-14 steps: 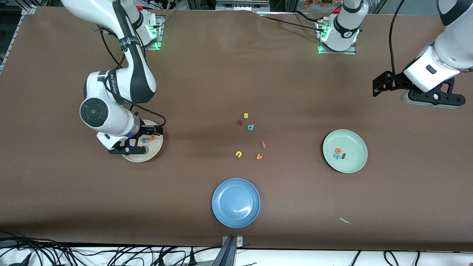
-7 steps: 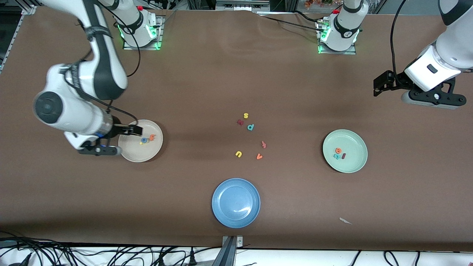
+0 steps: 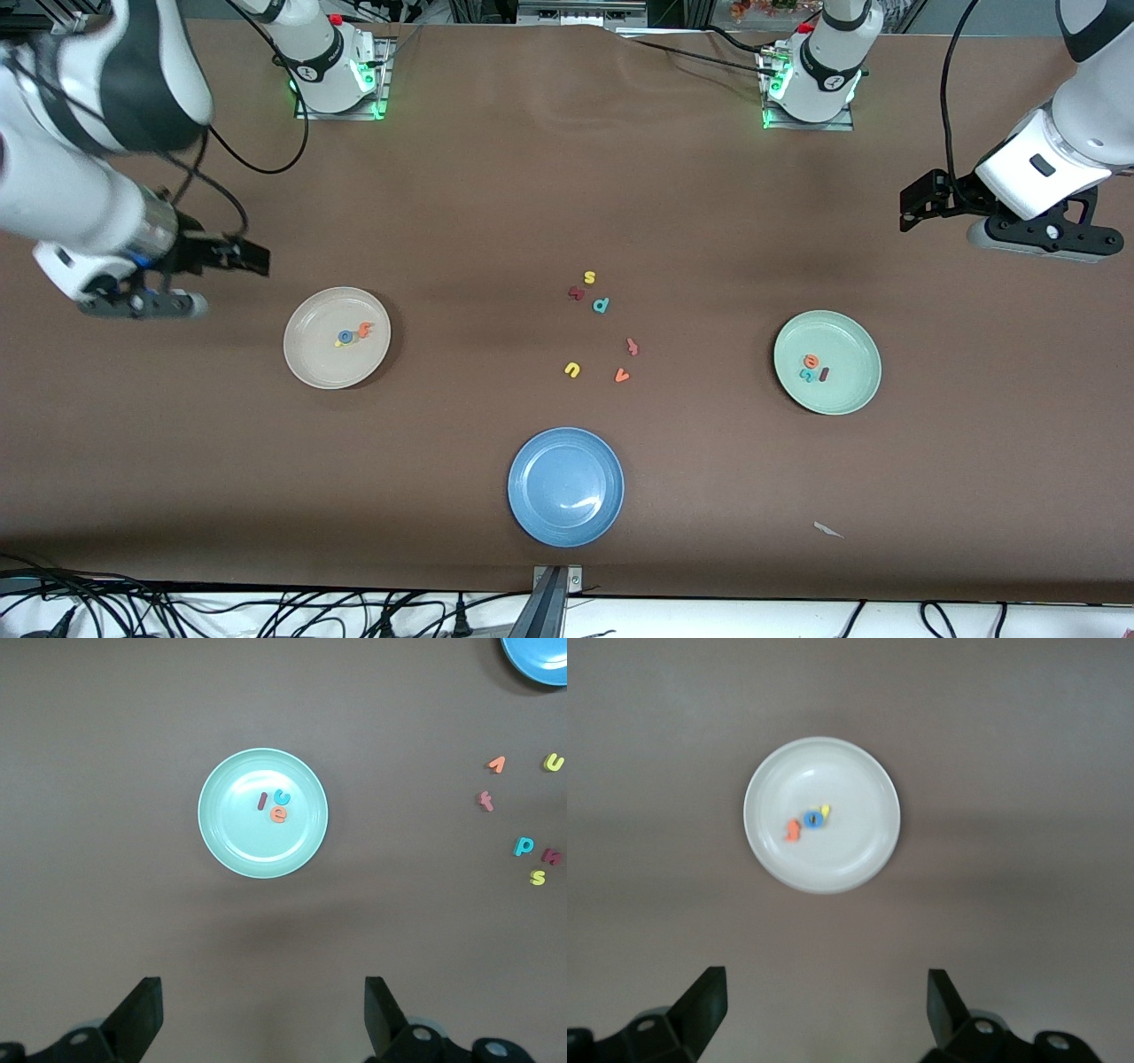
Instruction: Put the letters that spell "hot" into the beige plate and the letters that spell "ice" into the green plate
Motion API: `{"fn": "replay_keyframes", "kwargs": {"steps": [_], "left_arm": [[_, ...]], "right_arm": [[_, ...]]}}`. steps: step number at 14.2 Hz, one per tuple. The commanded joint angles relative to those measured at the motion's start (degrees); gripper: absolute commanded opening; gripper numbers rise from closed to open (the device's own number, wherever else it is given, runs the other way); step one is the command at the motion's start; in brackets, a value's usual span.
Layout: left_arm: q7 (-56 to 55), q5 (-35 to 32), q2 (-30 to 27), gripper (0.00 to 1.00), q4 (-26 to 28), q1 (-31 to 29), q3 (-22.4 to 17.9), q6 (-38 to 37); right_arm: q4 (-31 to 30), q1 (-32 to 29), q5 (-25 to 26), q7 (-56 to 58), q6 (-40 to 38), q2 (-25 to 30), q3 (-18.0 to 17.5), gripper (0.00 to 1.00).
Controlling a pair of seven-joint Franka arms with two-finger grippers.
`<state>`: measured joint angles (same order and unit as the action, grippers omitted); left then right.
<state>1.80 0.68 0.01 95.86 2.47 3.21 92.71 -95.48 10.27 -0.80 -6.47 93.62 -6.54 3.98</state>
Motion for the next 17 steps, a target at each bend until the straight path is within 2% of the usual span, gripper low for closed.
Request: {"fn": "replay_keyframes", "kwargs": {"steps": [1, 4, 9, 17], "left_arm": [[1.54, -0.42, 0.52, 1.0, -1.56, -0.45, 0.31, -0.86], [1.54, -0.42, 0.52, 1.0, -1.56, -0.45, 0.4, -1.12], [1.1, -0.42, 0.43, 1.0, -1.56, -0.45, 0.57, -1.21], [1.01, -0.51, 0.43, 1.0, -1.56, -0.36, 0.66, -1.21]], "right_arm": [[2.92, -4.47, 1.58, 0.06, -7.89, 4.24, -4.24, 1.0], [8.38, -4.21, 1.67, 0.15, -12.84, 3.99, -3.72, 1.0], [6.55, -4.47, 1.67, 1.02, -10.57, 6.45, -1.78, 1.0], [6.72, -4.73, 0.88, 3.92, -10.38, 4.87, -0.99, 1.0]]}}
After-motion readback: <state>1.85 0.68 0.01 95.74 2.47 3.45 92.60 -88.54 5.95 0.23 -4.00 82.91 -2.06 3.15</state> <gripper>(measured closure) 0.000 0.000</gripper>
